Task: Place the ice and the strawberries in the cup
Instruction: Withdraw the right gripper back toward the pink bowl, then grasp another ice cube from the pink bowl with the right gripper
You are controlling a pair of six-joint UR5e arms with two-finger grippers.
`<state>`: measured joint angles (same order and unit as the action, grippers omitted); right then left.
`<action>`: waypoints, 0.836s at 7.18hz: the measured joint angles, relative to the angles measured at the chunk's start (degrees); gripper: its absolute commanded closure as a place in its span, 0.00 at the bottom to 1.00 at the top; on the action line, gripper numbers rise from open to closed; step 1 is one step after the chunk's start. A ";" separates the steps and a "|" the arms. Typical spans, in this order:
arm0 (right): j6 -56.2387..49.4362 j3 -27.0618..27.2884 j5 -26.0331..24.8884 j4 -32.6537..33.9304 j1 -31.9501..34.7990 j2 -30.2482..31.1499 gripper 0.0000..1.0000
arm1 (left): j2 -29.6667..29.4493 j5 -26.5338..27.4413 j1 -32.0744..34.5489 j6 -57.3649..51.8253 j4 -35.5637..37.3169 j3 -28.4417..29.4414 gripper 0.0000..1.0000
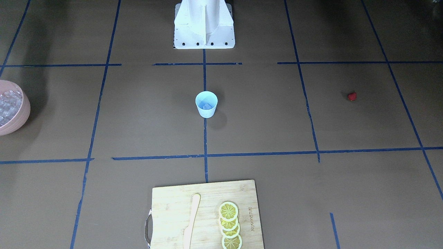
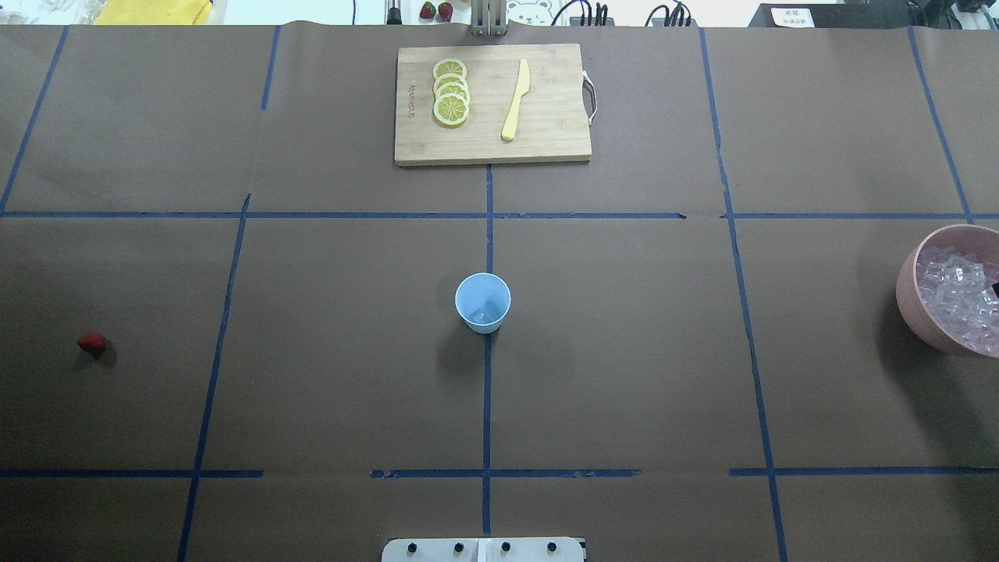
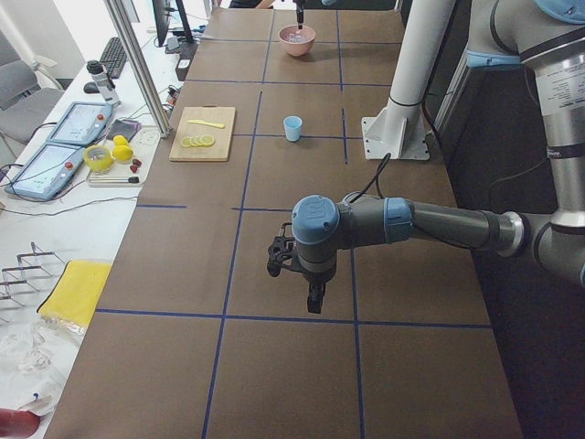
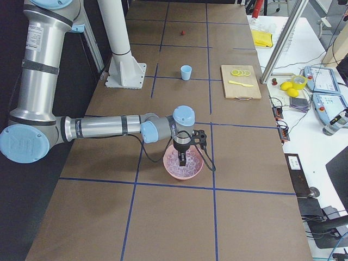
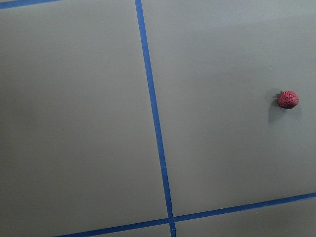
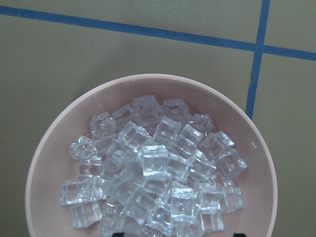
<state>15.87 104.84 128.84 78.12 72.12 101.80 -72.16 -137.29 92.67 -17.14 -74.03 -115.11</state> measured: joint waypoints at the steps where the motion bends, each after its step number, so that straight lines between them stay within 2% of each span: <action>1: -0.51 -0.64 -0.50 -0.17 -0.02 -0.01 0.23 | 0.00 0.00 -0.01 0.00 -0.03 0.03 0.00; 6: -0.86 -2.16 -0.76 -0.34 -2.94 -0.19 0.25 | 0.00 0.00 -0.03 0.00 -0.06 0.18 0.00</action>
<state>15.01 102.68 128.08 77.79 69.18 101.61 -72.16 -137.28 92.64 -17.14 -74.09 -114.93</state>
